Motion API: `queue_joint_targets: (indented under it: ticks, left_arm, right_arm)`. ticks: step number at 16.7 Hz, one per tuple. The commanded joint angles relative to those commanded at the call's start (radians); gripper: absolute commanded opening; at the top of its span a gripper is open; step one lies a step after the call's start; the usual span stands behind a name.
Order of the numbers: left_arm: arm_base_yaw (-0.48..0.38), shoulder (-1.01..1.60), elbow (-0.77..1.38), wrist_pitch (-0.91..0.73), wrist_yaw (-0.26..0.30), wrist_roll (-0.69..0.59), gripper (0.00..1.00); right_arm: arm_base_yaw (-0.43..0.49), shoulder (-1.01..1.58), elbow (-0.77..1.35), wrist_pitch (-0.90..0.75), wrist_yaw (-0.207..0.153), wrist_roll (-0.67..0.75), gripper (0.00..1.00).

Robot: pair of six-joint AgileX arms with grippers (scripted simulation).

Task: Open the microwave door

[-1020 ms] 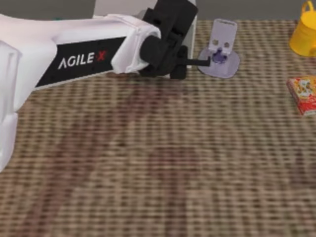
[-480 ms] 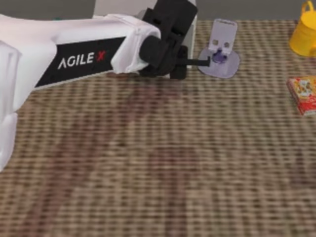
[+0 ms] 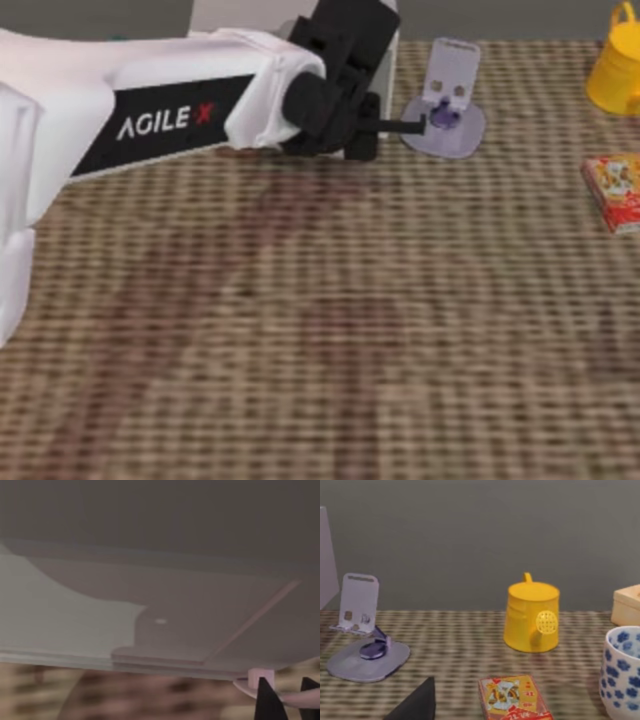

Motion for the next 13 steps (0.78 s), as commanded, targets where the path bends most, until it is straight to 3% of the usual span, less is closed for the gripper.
queue_joint_targets:
  ticks: [13]
  left_arm:
    - [0.006, -0.028, -0.045, 0.027, 0.026, 0.035, 0.00]
  right_arm:
    - [0.000, 0.000, 0.000, 0.000, 0.000, 0.000, 1.00]
